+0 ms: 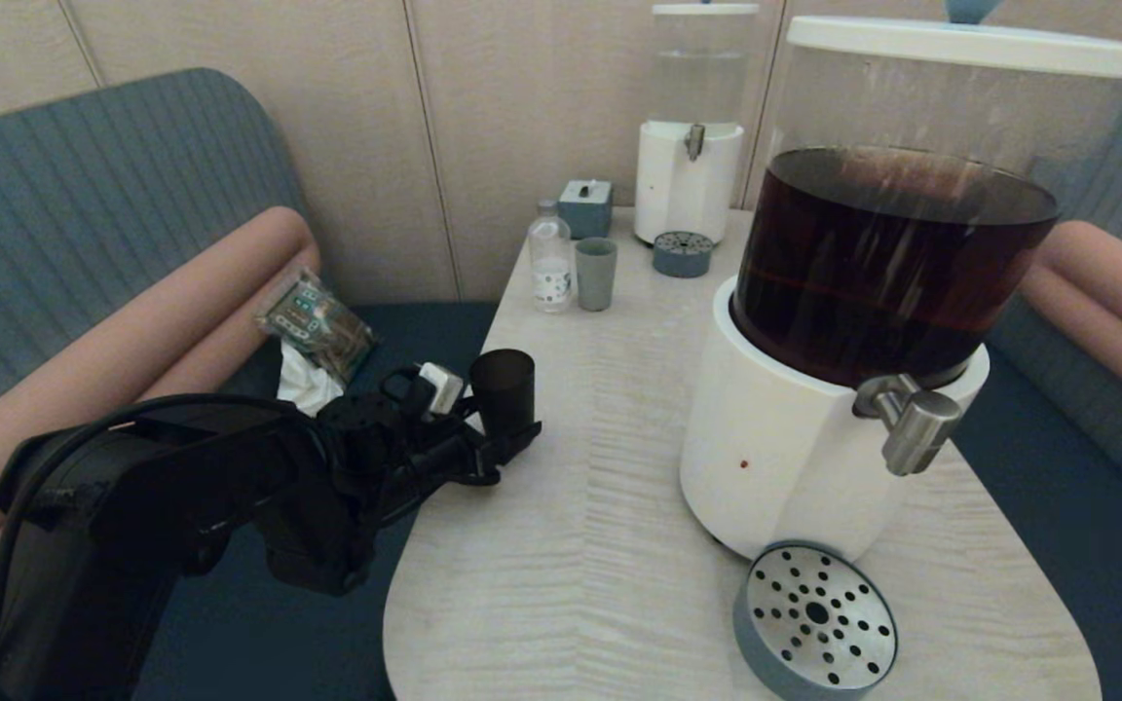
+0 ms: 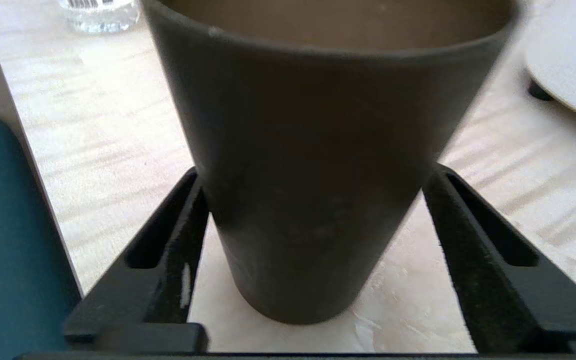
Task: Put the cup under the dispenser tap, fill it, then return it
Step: Place the cup next to the water dispenser
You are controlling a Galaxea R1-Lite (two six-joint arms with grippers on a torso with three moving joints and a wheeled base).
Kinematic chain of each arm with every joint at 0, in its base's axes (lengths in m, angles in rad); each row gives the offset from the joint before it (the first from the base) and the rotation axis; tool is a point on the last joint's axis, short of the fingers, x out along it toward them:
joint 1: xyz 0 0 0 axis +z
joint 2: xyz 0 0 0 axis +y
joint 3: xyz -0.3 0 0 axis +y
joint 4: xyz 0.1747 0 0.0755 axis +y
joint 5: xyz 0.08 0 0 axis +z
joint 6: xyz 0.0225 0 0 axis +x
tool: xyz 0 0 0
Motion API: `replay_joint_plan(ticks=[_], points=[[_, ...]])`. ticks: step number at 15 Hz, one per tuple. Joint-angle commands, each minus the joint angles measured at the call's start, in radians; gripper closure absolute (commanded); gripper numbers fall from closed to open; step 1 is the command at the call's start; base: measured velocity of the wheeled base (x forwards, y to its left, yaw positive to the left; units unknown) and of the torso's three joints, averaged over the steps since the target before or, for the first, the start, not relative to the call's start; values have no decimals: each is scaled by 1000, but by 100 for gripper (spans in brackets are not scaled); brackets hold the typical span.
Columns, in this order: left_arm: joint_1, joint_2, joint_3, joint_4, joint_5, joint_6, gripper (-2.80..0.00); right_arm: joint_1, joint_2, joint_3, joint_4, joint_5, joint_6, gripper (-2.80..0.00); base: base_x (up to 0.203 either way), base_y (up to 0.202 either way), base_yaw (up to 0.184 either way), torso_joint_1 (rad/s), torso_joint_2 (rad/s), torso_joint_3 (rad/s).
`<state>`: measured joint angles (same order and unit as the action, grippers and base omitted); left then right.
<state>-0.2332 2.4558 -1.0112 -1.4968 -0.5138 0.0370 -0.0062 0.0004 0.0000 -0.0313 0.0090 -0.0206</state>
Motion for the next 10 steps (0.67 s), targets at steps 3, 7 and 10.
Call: replay_joint_plan(ticks=[3,7,10], points=[[1,-52,73,-33,-5,-8,-280,0,0,11,-1,0,-1,0,0,0,0,0,0,0],[2,-152,204,-33,-3,2,-280,0,0,11,-1,1,-1,0,0,0,0,0,0,0],[2,-275,362,-33,-1,3,-280,0,0,11,-1,0,-1,0,0,0,0,0,0,0]])
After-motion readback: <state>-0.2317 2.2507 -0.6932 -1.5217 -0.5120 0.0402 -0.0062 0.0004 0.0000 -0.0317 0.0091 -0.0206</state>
